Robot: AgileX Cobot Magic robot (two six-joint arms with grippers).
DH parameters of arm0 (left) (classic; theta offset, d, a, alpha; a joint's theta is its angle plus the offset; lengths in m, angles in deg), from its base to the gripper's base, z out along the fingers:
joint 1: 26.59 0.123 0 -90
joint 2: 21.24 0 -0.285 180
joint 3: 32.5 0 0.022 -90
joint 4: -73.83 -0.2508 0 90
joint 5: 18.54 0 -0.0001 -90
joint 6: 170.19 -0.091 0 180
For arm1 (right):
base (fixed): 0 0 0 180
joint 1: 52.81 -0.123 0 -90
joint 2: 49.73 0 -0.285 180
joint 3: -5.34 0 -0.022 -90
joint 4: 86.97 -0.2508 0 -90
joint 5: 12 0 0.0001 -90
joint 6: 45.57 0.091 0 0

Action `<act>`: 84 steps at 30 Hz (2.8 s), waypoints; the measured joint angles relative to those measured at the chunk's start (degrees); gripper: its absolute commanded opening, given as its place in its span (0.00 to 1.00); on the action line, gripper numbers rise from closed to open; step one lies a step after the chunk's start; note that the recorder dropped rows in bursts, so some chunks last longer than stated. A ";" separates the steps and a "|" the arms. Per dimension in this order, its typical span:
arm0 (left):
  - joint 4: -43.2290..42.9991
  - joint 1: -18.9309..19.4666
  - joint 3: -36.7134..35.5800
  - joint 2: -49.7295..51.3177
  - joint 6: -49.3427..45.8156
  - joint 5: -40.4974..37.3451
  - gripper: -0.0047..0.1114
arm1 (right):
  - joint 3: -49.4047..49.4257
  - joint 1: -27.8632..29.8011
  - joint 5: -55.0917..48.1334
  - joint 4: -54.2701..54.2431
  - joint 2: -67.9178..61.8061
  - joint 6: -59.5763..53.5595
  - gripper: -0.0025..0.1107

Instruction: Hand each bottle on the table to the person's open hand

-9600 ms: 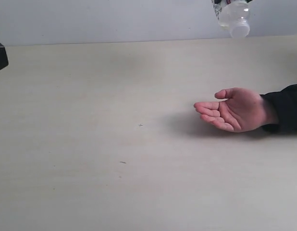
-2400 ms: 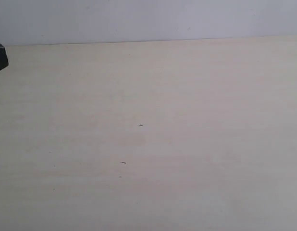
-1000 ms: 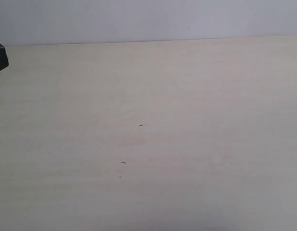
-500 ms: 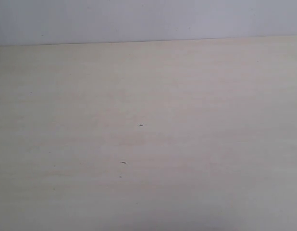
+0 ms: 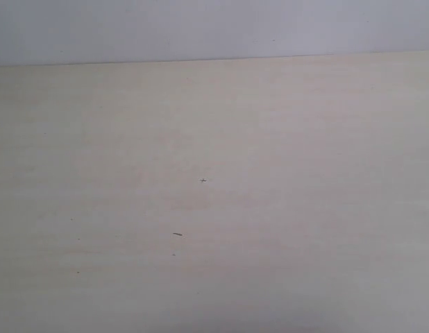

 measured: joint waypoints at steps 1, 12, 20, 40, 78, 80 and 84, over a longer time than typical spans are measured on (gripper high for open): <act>0.10 0.01 0.00 -0.16 0.00 -0.22 0.04 | 0.00 0.00 0.00 0.00 0.00 0.00 0.03; 0.10 0.10 -0.04 -1.67 -0.15 -5.35 0.04 | 0.00 0.00 0.00 0.00 0.00 0.00 0.03; 0.10 0.10 -0.04 -8.45 -0.15 -5.34 0.04 | 0.00 0.00 0.00 0.00 0.00 0.00 0.03; 0.44 0.10 -0.04 -15.71 2.54 -7.29 0.04 | 0.00 0.00 0.00 0.00 0.00 0.00 0.03; -20.99 0.10 -28.73 -15.82 26.79 13.64 0.04 | 0.00 0.00 -0.14 0.00 0.00 0.00 0.03; -20.99 0.10 -28.73 -15.82 26.79 12.97 0.04 | 0.00 0.00 -0.14 0.00 0.00 0.00 0.03; -20.99 0.10 -28.73 -15.82 26.79 12.69 0.04 | 0.00 0.00 -0.14 0.00 0.00 0.00 0.03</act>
